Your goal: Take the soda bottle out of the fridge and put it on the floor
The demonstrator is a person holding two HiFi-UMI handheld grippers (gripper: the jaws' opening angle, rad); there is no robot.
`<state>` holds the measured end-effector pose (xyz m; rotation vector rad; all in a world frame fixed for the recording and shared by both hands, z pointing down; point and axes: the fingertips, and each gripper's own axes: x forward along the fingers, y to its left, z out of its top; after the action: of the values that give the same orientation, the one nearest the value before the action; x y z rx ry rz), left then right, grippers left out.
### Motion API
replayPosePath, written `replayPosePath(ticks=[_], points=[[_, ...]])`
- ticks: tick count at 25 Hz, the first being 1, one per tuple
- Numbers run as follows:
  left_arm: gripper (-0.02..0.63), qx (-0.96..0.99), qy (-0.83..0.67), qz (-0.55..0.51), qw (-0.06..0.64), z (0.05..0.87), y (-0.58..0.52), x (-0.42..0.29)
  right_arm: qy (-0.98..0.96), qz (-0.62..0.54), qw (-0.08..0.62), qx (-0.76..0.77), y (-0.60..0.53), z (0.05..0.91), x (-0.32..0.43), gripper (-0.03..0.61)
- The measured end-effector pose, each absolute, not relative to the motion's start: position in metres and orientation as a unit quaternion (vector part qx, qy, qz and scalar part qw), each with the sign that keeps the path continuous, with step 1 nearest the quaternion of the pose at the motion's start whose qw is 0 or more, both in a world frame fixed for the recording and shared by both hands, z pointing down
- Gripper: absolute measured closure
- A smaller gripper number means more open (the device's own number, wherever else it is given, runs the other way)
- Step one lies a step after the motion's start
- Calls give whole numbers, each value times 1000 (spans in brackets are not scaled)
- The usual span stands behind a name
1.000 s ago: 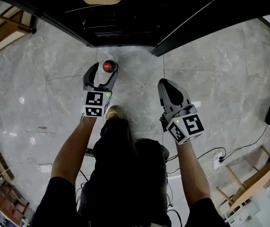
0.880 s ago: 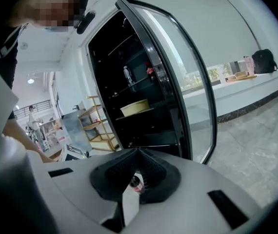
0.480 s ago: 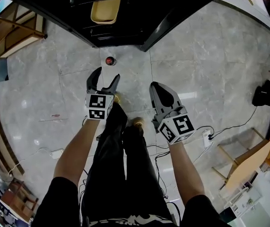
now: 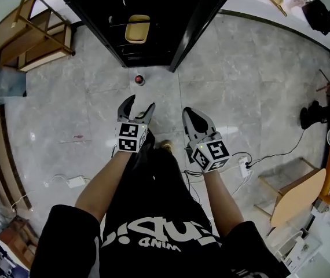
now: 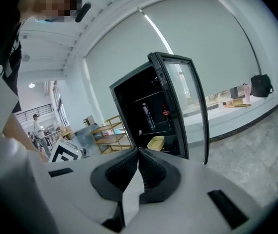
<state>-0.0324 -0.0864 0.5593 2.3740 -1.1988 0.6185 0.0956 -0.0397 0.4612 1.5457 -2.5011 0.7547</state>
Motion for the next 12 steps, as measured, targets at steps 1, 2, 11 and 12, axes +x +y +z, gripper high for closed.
replayPosePath(ticks=[1, 2, 11, 12], points=[[301, 853, -430, 214, 206, 543, -78, -30, -823, 248, 54, 509, -31, 452, 97, 554], [301, 855, -429, 206, 208, 527, -69, -28, -822, 249, 56, 509, -23, 444, 98, 554], [527, 869, -418, 171, 201, 421, -13, -18, -826, 251, 43, 504, 22, 383, 98, 554], [560, 868, -421, 171, 202, 413, -11, -20, -828, 248, 42, 501, 24, 377, 97, 554]])
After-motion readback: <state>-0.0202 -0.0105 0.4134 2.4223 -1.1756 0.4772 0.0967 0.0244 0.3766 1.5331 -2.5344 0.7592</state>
